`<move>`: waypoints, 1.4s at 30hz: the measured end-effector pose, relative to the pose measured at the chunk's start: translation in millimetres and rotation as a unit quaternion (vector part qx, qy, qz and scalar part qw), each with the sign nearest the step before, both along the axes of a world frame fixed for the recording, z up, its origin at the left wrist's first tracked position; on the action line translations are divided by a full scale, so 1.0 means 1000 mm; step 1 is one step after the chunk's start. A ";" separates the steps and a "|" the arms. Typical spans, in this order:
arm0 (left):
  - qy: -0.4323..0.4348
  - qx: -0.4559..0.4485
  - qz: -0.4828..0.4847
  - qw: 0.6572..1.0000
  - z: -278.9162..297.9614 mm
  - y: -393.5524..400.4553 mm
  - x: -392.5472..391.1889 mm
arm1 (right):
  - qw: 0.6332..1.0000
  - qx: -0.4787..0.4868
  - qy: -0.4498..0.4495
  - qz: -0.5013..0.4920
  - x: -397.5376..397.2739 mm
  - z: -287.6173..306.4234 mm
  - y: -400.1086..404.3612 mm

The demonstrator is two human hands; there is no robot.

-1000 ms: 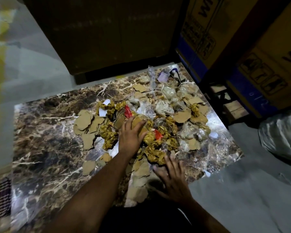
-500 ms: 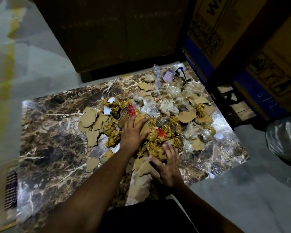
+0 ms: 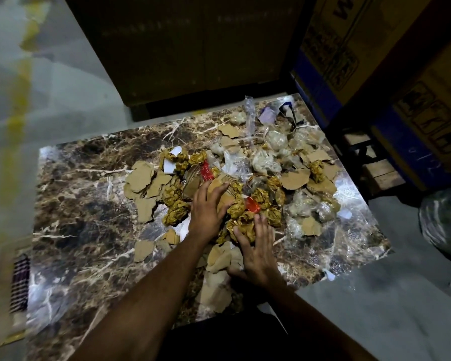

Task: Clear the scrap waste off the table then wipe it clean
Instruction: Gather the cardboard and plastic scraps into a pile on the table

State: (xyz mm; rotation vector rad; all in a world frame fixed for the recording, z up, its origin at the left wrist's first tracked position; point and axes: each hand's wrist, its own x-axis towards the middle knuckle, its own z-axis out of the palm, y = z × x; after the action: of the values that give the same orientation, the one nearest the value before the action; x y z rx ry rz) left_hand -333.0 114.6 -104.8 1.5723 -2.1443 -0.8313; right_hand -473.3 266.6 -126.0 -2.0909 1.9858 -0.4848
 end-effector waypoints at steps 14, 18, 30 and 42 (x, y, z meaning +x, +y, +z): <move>0.111 0.075 -0.022 0.991 0.001 -0.011 0.023 | 0.993 0.063 0.040 0.087 0.011 0.040 -0.090; 0.124 0.084 -0.015 0.989 0.005 -0.012 0.027 | 0.984 0.129 0.060 0.105 0.016 0.046 -0.107; 0.153 0.204 0.017 0.967 0.019 -0.012 0.047 | 0.964 0.221 0.120 0.086 0.027 0.072 -0.132; -0.090 0.131 0.193 0.968 0.016 0.132 0.121 | 0.966 0.210 0.122 0.084 0.027 0.071 -0.130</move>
State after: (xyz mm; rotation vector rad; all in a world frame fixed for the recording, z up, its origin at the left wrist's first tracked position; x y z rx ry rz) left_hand -211.7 246.5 -88.7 2.1854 -1.7990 -0.8914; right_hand -446.3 136.3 -55.1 -2.0879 1.8055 0.2203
